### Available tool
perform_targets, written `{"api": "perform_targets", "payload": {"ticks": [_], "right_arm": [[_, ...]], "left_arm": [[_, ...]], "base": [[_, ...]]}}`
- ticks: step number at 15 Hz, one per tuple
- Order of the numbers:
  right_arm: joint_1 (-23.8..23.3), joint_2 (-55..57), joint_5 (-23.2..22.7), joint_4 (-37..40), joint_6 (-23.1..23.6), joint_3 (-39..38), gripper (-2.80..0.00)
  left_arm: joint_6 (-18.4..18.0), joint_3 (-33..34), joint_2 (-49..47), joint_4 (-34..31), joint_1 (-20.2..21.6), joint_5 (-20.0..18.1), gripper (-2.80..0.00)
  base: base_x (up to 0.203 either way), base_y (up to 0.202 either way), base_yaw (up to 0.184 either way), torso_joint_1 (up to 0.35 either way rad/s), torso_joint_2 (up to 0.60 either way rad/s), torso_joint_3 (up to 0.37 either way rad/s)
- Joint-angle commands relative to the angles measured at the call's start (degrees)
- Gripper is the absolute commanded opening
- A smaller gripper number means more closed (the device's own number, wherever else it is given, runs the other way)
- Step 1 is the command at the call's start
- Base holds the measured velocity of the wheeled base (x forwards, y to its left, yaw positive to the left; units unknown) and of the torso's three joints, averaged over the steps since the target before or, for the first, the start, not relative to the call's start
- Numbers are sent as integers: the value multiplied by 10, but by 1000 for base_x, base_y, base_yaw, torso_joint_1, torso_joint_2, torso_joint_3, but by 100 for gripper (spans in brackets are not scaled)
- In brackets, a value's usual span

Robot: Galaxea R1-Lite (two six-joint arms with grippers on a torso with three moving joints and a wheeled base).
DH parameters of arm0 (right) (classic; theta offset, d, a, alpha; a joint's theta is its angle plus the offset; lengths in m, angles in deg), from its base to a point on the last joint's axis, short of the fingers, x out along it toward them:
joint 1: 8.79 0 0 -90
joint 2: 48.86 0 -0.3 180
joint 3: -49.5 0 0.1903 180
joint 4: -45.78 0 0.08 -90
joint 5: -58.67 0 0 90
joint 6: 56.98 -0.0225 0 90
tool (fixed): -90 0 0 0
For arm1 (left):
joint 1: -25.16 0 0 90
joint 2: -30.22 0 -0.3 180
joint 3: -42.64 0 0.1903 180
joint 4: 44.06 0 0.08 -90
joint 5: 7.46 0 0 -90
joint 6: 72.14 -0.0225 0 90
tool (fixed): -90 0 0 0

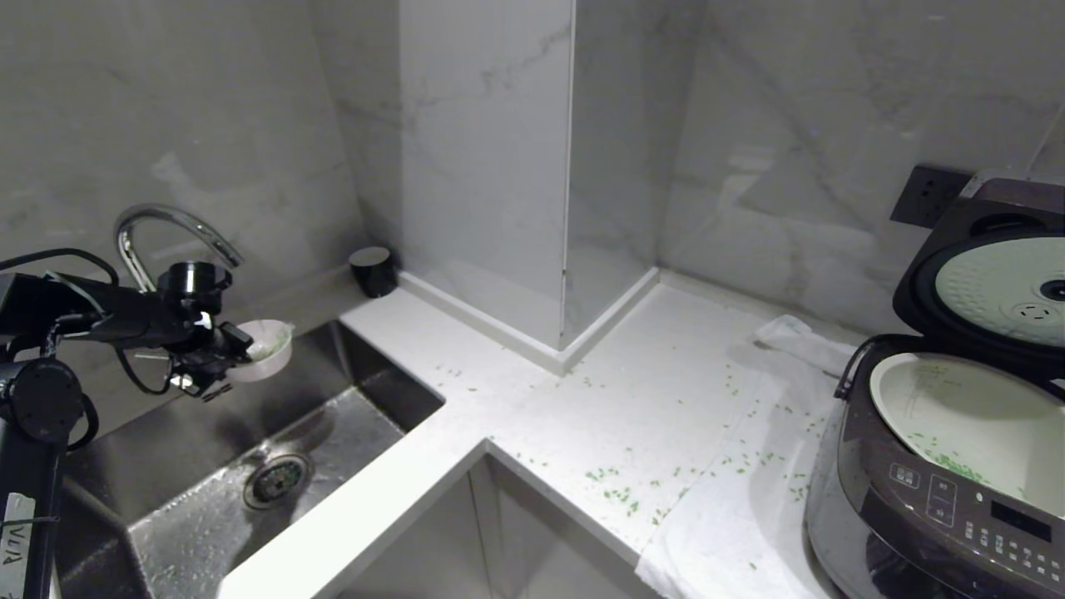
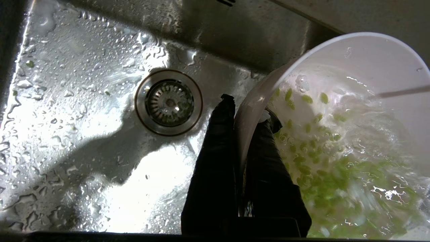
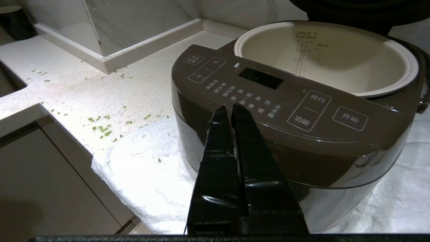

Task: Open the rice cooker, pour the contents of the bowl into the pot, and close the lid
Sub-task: Fill a bowl with water from the tap

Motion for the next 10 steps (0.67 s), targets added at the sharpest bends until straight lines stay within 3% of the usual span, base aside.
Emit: {"api": "perform_targets", "payload": {"ticks": [1, 10], "right_arm": [[0, 0, 0, 0, 0, -1, -280], [0, 0, 0, 0, 0, -1, -280]], "left_arm": [[5, 26, 12, 0, -6, 0, -280], [42, 129, 65, 0, -103, -1, -280]], "base": [[0, 0, 0, 0, 0, 0], [0, 0, 0, 0, 0, 0]]}}
